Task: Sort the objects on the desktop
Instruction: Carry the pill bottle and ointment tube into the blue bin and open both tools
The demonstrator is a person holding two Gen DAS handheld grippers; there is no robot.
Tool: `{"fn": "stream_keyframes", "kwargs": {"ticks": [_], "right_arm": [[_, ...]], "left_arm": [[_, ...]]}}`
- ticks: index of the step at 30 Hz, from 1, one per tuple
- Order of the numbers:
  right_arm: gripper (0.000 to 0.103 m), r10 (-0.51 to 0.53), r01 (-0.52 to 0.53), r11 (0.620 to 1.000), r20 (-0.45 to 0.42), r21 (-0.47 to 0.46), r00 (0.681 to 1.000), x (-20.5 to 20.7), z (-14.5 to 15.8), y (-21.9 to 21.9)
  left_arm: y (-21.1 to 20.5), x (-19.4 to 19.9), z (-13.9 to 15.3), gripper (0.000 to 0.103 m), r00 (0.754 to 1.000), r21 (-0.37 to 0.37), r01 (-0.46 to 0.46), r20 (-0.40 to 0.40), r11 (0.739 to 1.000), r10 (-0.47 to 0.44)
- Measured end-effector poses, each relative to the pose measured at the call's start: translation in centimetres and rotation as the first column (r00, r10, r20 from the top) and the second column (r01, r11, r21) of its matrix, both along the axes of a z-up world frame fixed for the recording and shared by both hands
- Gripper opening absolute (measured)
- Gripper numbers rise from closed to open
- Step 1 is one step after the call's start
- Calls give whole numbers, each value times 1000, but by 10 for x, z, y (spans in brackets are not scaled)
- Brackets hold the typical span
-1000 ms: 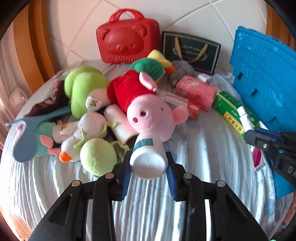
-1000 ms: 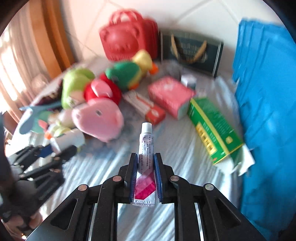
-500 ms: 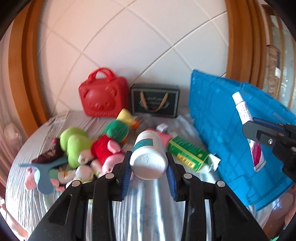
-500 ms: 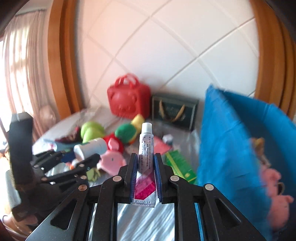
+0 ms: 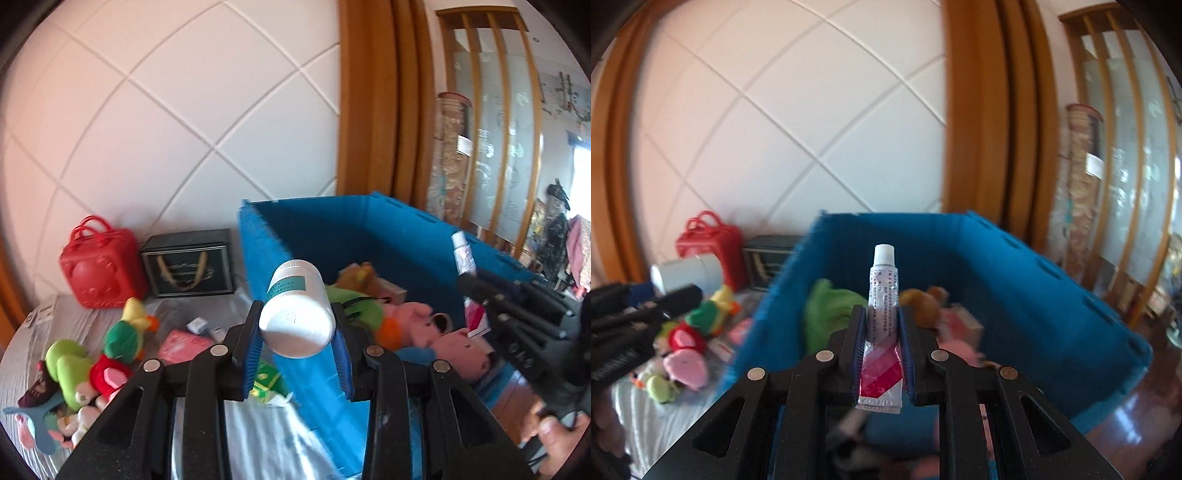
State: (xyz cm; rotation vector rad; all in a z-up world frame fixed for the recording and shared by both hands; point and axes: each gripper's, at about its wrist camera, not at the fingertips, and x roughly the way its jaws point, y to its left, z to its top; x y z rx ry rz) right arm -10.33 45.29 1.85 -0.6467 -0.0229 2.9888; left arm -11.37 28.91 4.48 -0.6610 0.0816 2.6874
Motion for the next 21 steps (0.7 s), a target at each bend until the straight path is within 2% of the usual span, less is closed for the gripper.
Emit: {"fn": "stream_keyframes", "kwargs": {"ticks": [5,8,10,14,21], "right_arm": [[18,-101,100,994,39,31,994,6,-9,41],[18,-132,130,991,59,26,990,6,-16,57],[18,-153,152,988,66,29,986,6,-19,64],[18,-170,169,986,78,15,982,5,-27,84],[18,-181,178,983,99,36,979,-9,-30,90]], "left_arm": [[63,-6,8,34,994,-42,105,48,994,-103],[83,-8,5,34,987,-54,148,78,988,-143],[96,-7,3,34,986,-80,158,67,984,-153],[107,-7,0,34,986,-99,162,65,982,-156],[104,-11,-4,34,988,-110,144,74,983,-136]]}}
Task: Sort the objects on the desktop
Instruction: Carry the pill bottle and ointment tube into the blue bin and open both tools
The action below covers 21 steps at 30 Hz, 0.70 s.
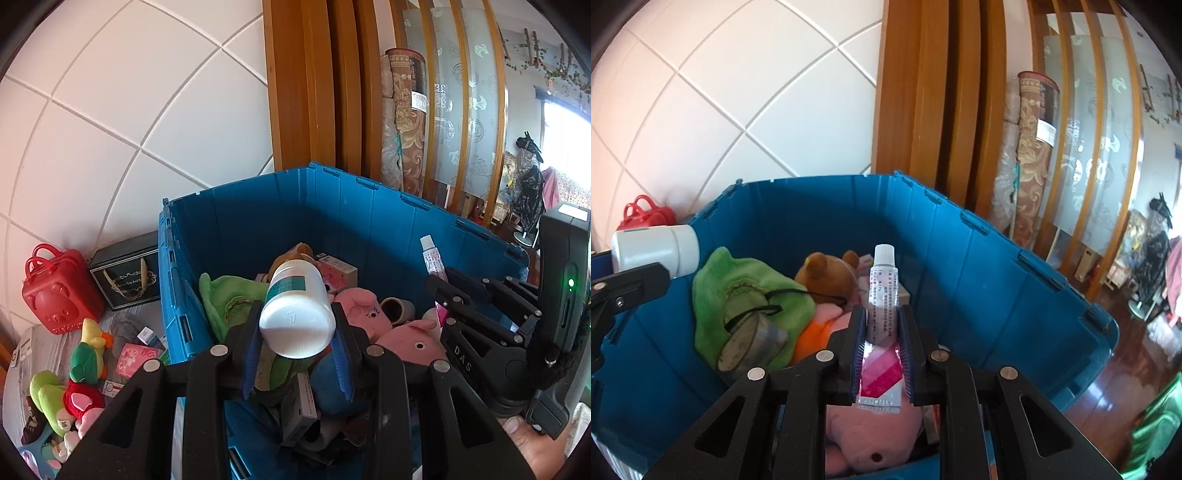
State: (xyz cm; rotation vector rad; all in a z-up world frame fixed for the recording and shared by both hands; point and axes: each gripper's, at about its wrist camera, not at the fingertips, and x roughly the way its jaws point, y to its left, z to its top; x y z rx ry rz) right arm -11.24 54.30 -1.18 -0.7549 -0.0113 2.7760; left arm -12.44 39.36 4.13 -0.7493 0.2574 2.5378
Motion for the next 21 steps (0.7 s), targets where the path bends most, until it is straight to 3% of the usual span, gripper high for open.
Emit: {"fn": "stream_keyframes", "kwargs": {"ticks": [9,11,12,13,14,15,16,21], "right_arm": [[22,-36,36,999,-13,5,999,-6,7,7],[42,-38,38,999,-28,-1,999,-2,11,7],[52,-42,42,999,-34,2,999,0,13,7],[77,-51,51,999,-40,6,998,3,14,6],[94,-54,54,999,-47,8,997,6,15,6],[100,-51,52,999,-57,8,997,9,17,5],[103,-50,51,999,-70,5,996,13,19,4],[103,-67,63,997,-84,-49,994,27,28,7]], "left_arm": [[2,-2,-3,34,1000,10,12,17,1000,-13],[1,-2,-3,37,1000,6,11,12,1000,-11],[0,0,-3,50,1000,9,9,8,1000,-9],[-1,0,-2,59,1000,12,7,3,1000,-7],[-2,1,-1,74,1000,20,4,-6,1000,-4],[-5,4,1,81,1000,34,1,-25,999,0],[-8,8,5,82,999,49,-1,-51,999,4],[-22,19,14,82,996,96,-25,-81,995,32]]}}
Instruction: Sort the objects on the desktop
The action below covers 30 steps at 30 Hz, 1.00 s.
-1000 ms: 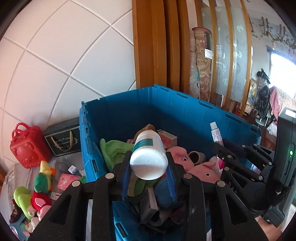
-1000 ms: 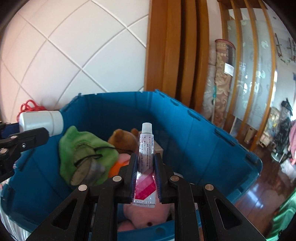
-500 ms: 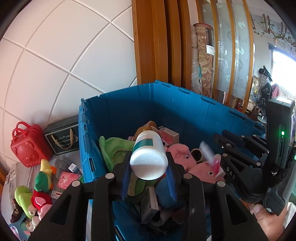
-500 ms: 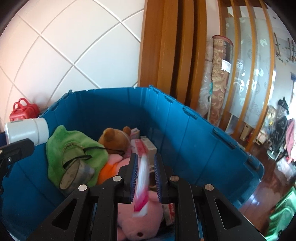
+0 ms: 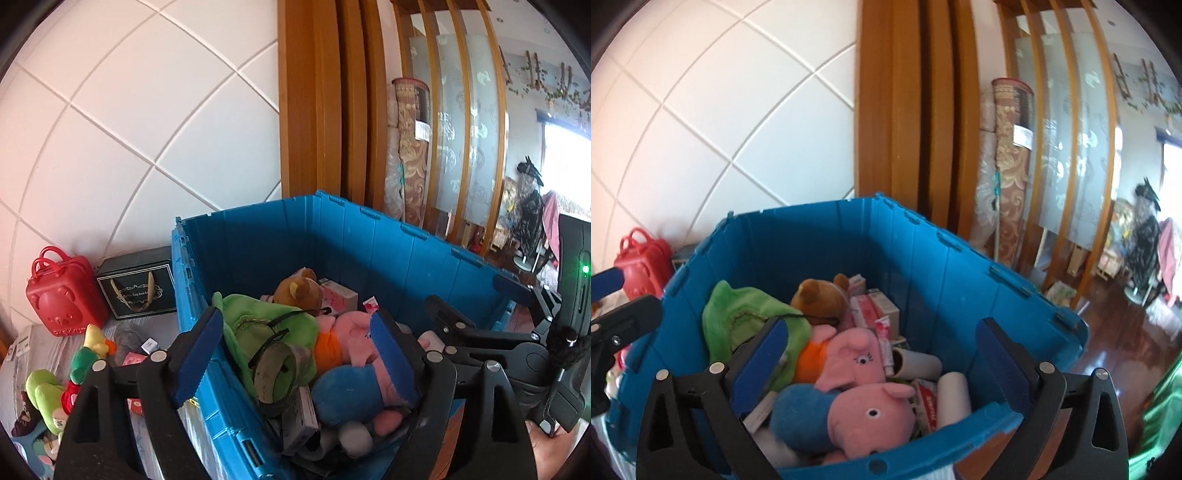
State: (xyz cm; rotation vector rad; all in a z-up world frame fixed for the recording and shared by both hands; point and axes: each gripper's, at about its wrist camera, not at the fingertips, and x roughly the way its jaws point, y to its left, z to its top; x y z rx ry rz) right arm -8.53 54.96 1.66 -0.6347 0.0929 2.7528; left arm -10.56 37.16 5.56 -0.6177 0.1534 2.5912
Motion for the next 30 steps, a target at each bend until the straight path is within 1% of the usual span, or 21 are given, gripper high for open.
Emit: {"fn": "stream_keyframes", "kwargs": {"ticks": [4,6,8,10,11,12,16,19,25,30], "right_arm": [[103,-2,2,999,3,-38,1000,15,9,-2],[103,8,-8,999,5,-42,1000,23,13,-9],[103,27,-27,999,9,-31,1000,30,16,-20],[103,46,-46,999,22,-6,999,33,18,-32],[103,49,-49,999,25,5,999,35,18,-37],[103,47,-48,999,27,18,999,37,18,-43],[103,20,-22,998,31,54,999,41,15,-62],[103,42,-45,998,50,51,998,41,13,-71],[103,71,-76,995,72,61,995,43,7,-86],[103,87,-90,995,71,49,994,44,7,-89]], "left_arm": [[-17,7,5,82,997,29,-72,-3,997,72],[-25,11,7,82,996,48,-89,1,995,89],[-32,17,8,83,996,53,-88,-24,995,90],[-35,22,7,88,995,36,-90,-49,995,91],[-36,22,6,96,994,31,-94,-49,995,95],[-38,21,3,97,994,29,-104,-38,994,105],[-55,20,-4,97,986,54,-165,-7,985,166],[-70,21,-6,97,978,65,-208,9,976,208],[-84,26,-12,98,974,36,-227,23,973,227],[-87,33,-10,98,974,17,-227,-3,974,228]]}}
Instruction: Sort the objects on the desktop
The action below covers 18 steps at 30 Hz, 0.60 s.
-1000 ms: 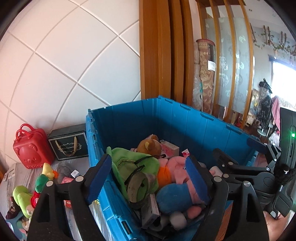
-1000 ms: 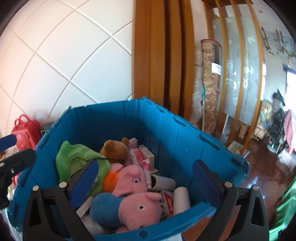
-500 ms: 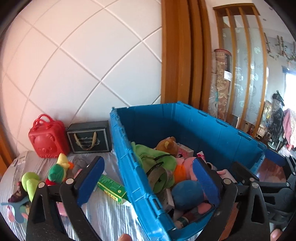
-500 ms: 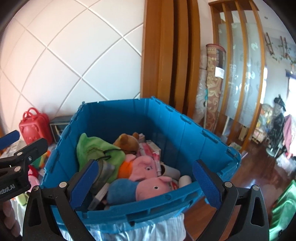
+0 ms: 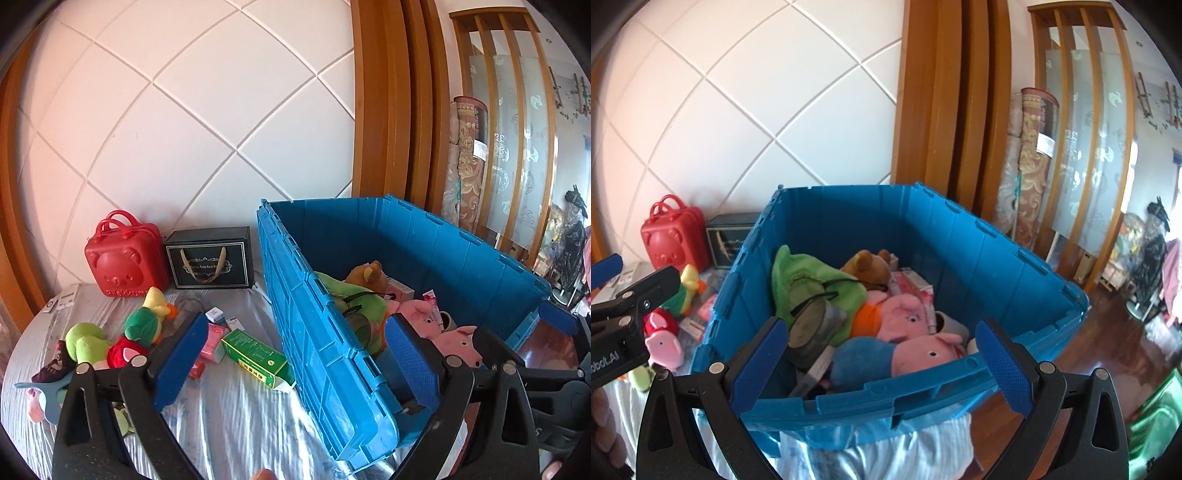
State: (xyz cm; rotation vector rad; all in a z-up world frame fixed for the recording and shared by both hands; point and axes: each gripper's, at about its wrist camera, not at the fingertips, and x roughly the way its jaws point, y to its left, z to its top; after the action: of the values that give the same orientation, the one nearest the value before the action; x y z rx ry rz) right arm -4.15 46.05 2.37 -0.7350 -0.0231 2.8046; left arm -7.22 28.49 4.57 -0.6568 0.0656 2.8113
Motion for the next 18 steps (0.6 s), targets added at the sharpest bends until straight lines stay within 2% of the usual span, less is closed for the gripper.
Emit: {"fn": "stream_keyframes", "kwargs": {"ticks": [7,18], "right_arm": [[103,10,-10,1000,-30,-10,1000,1,4,-2],[103,9,-9,1000,-9,-21,1000,-2,-3,1]], "left_arm": [[-1,2,1,98,1000,-24,-16,-12,1000,16],[-1,2,-2,98,1000,-25,-25,2,999,25]]}}
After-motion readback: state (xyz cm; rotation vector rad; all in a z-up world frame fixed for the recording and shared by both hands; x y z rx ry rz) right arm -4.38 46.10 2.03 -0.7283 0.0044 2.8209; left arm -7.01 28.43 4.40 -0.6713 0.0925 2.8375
